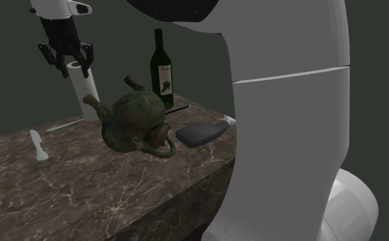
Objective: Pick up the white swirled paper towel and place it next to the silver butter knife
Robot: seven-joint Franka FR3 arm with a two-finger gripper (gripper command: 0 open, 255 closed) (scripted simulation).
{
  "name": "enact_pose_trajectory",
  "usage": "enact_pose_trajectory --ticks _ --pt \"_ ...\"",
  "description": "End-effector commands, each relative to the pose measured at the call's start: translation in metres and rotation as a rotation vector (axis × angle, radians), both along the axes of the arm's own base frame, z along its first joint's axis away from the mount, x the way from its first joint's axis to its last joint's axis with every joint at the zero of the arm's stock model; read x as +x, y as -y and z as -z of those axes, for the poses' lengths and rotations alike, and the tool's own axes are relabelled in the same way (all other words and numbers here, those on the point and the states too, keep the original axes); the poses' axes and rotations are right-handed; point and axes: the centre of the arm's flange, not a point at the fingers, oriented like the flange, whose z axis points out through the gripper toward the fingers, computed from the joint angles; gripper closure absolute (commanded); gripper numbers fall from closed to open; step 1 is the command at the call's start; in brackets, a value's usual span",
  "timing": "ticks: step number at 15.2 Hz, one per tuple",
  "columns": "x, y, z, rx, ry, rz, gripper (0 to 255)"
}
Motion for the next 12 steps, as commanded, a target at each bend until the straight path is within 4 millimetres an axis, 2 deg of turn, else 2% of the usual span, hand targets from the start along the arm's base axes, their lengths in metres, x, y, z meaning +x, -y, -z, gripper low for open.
enact_pose_trajectory --ticks 1,4,5,10,12 --pt "0.0 0.0 0.0 0.0 0.0 0.0 255" --pt "0.0 0.0 0.0 0.0 0.0 0.0 255" --pt "0.0 0.0 0.0 0.0 0.0 0.0 0" --pt "0.0 0.0 0.0 0.0 0.0 0.0 0" --pt "-0.005 0.001 -0.026 0.0 0.0 0.0 0"
